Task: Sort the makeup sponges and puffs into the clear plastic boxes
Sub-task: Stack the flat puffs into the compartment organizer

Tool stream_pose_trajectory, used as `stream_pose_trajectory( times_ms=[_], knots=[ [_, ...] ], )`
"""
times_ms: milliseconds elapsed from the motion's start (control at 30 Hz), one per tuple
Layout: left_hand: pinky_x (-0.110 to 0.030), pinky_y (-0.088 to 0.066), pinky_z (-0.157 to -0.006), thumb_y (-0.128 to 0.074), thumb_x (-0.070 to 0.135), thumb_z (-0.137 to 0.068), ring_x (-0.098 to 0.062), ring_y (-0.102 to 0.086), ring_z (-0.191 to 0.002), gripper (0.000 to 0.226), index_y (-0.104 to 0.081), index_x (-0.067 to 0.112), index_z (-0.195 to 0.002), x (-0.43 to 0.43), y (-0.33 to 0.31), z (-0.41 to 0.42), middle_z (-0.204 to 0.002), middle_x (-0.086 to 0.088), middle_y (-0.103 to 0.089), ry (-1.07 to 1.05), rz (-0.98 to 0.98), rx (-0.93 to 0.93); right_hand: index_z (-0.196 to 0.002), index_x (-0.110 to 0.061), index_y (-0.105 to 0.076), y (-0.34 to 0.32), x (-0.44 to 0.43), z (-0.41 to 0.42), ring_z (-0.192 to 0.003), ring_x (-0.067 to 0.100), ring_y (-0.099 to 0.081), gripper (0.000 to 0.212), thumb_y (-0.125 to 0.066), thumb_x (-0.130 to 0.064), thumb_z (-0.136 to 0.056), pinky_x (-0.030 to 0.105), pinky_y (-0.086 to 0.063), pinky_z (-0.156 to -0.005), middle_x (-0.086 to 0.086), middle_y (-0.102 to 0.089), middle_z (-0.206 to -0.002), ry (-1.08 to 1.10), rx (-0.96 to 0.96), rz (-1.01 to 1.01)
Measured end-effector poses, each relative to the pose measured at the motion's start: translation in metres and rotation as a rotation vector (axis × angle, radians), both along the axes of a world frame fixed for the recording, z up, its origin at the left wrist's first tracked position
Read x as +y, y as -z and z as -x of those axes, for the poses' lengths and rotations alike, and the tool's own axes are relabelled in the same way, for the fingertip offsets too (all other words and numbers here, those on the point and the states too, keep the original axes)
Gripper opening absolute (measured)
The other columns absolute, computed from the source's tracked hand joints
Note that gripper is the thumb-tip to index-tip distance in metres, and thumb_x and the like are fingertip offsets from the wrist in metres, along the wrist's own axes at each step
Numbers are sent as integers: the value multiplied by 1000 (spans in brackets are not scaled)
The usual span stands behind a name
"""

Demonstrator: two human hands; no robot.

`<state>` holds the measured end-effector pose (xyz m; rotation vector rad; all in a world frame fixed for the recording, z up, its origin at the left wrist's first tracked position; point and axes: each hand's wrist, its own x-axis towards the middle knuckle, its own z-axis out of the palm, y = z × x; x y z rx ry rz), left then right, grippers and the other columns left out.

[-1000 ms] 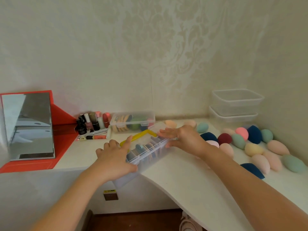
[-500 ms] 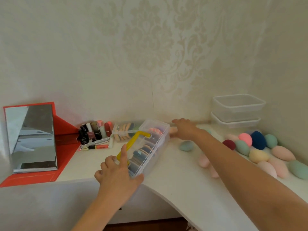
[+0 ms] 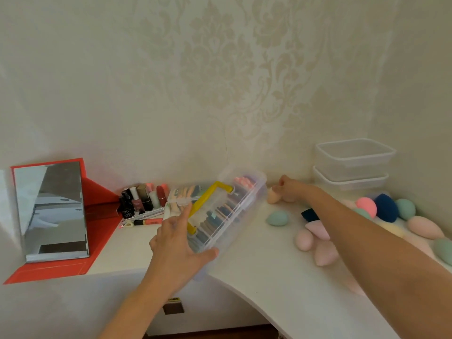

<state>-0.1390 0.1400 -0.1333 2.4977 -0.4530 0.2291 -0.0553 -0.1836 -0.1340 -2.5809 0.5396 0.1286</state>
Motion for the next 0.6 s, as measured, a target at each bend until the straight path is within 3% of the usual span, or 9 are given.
stream_pose_trajectory(
  times_ms=[67, 133, 233, 333, 433, 533, 600],
  knots=[
    [-42, -24, -109, -77, 56, -63, -18, -29, -129, 106, -11, 44, -145, -12, -13, -7, -137, 2, -31, 68, 115, -5, -118, -15, -40, -4, -3, 6, -98, 24, -49, 29, -41, -36, -97, 32, -36, -78, 9, -52, -126, -25, -15, 3],
    [-41, -29, -109, -80, 53, -58, -19, -31, -132, 109, -16, 40, -146, -27, -27, -23, -140, 0, -32, 109, 186, 12, -133, -19, -38, 1, 0, 11, -115, 27, -49, 38, -41, -30, -97, 33, -37, -90, 10, -47, -136, -102, -46, 13],
    [-42, -36, -105, -81, 49, -54, -25, -38, -128, 112, -20, 34, -147, -54, -45, -57, -136, -6, -37, 111, 234, 52, -140, -43, -31, 12, 11, 20, -130, 31, -40, 47, -31, -43, -93, 47, -26, -109, 8, -37, -145, -181, -6, 107],
    [-34, -40, -97, -85, 37, -57, -21, -45, -117, 111, -22, 27, -148, -88, -58, -84, -129, -5, -40, 156, 290, 55, -132, -46, -36, 7, 20, 32, -128, 35, -39, 45, -32, -63, -90, 62, -16, -107, 9, -36, -135, -184, 84, 159],
    [-31, -39, -98, -85, 36, -58, -20, -43, -118, 110, -22, 27, -148, -117, -47, -98, -133, -6, -38, 181, 323, 32, -129, -44, -35, 6, 25, 45, -128, 35, -38, 72, -45, -83, -70, 65, -11, -107, 8, -35, -136, -234, 84, 172],
    [-41, -36, -107, -83, 44, -53, -23, -41, -126, 113, -22, 32, -147, -136, -18, -103, -134, -5, -37, 165, 375, -81, -129, -42, -31, 15, 27, 54, -125, 36, -38, 80, -61, -76, -63, 67, -4, -106, 6, -35, -133, -269, 50, 245],
    [-36, -35, -107, -87, 37, -57, -19, -40, -126, 110, -24, 31, -147, -148, -2, -104, -133, -3, -37, 187, 449, -118, -128, -39, -30, 18, 25, 54, -119, 35, -41, 76, -66, -66, -66, 67, -7, -105, 5, -37, -125, -253, 12, 258]
  ],
)
